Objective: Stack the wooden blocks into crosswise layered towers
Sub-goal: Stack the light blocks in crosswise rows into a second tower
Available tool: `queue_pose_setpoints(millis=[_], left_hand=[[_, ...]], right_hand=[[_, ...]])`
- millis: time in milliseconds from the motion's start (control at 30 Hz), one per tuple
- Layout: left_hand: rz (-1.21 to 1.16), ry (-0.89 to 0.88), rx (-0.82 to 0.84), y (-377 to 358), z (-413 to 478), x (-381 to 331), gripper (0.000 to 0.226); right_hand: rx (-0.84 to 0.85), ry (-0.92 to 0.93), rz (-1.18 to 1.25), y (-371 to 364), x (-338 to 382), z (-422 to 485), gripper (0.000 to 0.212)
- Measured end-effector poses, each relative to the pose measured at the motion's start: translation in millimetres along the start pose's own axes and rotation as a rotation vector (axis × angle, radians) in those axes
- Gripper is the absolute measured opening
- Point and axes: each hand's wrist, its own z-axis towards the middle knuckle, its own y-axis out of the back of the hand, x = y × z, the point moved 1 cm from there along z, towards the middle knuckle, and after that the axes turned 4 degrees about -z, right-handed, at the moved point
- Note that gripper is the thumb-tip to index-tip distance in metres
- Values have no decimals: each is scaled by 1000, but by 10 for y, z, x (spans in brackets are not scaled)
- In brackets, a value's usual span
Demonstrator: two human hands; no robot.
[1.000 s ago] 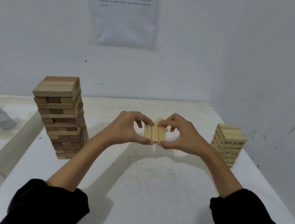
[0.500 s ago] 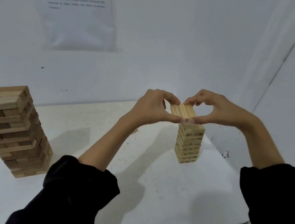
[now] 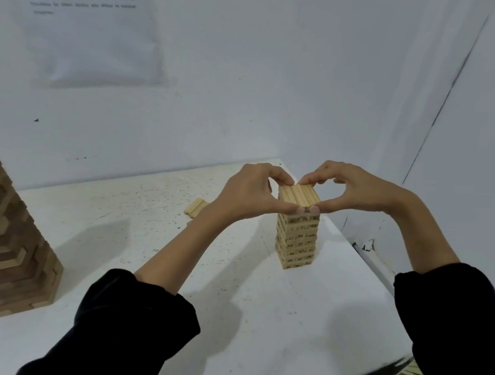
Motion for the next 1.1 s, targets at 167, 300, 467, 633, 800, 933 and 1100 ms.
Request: queue_pose_setpoints(millis=[167, 300, 467, 633, 800, 933, 1100], left_hand=[[17, 5, -6, -28, 13, 34, 48], [14, 7, -17, -45, 5, 68, 48], [12, -2, -25, -48, -2, 64, 48], [21, -6, -20, -58, -7, 61, 50], [-27, 8, -34, -11, -84, 69, 64], [-114, 14, -98, 117, -135, 190, 39], [-148, 20, -165, 377, -192, 384, 20]], right_hand=[[-5, -4, -8, -24, -16, 23, 48], [-8, -20, 0, -56, -11, 18, 57], [-28, -20, 12, -68, 7, -16, 60], [-28, -35, 33, -63, 14, -34, 56], [-99, -41, 146, -27, 56, -78, 40], [-171, -30, 188, -13, 192, -66, 33], [-259, 0, 210, -70, 466, 83, 22]])
